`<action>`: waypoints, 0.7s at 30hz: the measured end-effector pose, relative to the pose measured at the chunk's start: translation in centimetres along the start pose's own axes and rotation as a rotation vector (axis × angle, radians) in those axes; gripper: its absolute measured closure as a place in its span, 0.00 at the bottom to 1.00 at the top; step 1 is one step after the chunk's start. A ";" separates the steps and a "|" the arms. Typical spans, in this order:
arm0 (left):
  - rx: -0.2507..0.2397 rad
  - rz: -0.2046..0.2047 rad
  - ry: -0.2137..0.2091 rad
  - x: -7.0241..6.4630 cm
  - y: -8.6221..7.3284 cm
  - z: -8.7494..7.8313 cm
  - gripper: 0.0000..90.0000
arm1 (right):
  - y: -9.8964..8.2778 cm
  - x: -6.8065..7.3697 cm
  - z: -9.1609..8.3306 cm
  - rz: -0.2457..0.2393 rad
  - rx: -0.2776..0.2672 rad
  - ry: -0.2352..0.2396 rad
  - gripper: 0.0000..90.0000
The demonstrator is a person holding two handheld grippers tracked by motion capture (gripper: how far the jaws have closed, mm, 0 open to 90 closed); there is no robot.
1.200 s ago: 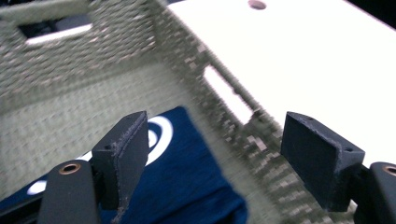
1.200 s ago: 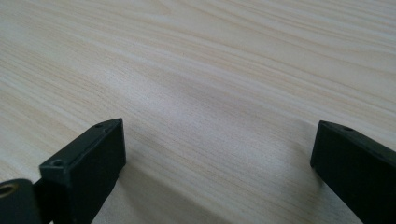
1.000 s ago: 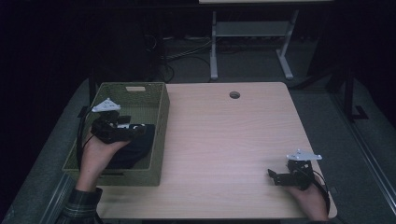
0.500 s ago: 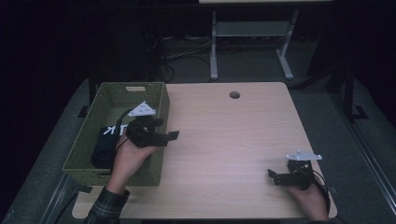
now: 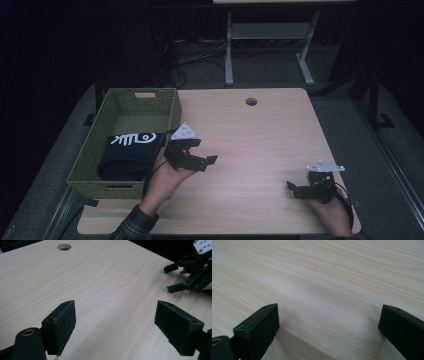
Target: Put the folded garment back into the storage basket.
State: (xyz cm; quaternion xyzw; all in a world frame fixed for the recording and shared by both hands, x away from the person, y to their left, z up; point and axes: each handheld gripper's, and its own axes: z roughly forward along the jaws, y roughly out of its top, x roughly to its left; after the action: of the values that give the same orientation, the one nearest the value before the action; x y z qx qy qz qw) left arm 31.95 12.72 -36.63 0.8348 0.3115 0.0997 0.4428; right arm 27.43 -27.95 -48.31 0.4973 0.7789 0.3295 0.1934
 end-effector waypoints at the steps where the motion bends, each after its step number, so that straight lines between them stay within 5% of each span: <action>1: 0.003 0.004 -0.004 -0.2 -0.1 0.3 0.18 | 0.0 0.0 0.0 0.001 0.000 0.000 0.03; 11: 0.039 0.007 -0.027 -1.1 -2.6 3.8 0.18 | 0.0 0.0 0.0 0.001 0.001 -0.002 0.03; 21: 0.091 0.010 0.001 -1.1 -5.4 6.9 0.16 | 0.0 0.0 0.0 0.001 0.001 -0.001 0.03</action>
State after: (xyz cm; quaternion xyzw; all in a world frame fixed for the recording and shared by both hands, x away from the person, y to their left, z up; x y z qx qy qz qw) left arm 31.76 9.60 -44.85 0.8558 0.3115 0.0880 0.4036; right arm 27.44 -27.94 -48.32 0.4980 0.7788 0.3287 0.1936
